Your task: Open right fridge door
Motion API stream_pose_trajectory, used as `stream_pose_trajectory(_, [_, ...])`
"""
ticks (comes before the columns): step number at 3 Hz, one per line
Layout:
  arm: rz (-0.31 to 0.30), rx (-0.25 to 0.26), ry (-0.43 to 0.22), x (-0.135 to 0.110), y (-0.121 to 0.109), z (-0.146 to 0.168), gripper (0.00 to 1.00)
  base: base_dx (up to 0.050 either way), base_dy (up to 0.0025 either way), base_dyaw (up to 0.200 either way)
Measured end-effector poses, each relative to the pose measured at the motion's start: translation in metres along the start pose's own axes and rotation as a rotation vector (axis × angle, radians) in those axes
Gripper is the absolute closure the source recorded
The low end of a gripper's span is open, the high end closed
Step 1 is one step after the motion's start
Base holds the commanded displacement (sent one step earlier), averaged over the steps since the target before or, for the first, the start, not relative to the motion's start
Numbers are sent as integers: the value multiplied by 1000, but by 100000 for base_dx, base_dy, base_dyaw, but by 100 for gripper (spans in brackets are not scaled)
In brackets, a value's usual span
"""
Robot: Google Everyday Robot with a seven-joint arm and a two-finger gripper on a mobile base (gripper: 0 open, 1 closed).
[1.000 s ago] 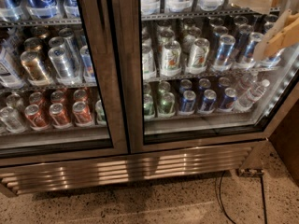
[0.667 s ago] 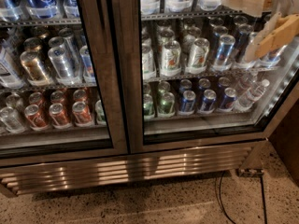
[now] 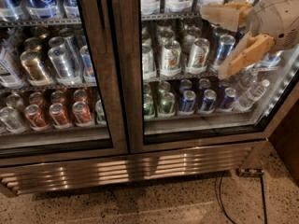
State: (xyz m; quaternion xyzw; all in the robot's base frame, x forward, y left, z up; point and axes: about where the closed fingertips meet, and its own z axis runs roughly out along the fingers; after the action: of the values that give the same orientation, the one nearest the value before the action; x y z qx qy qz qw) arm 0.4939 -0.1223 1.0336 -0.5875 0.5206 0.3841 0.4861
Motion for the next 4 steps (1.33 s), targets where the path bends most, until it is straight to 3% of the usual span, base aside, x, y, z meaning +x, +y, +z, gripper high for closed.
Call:
stream_pose_trajectory(1, [-7,-12,-7,5,3,19,0,0,0,0])
stream_pose_trajectory(2, [15,-22,-50,7,-3,30,0,0,0,0])
stream_pose_trajectory(4, [19,-18,-61,10,-24,38,0,0,0,0])
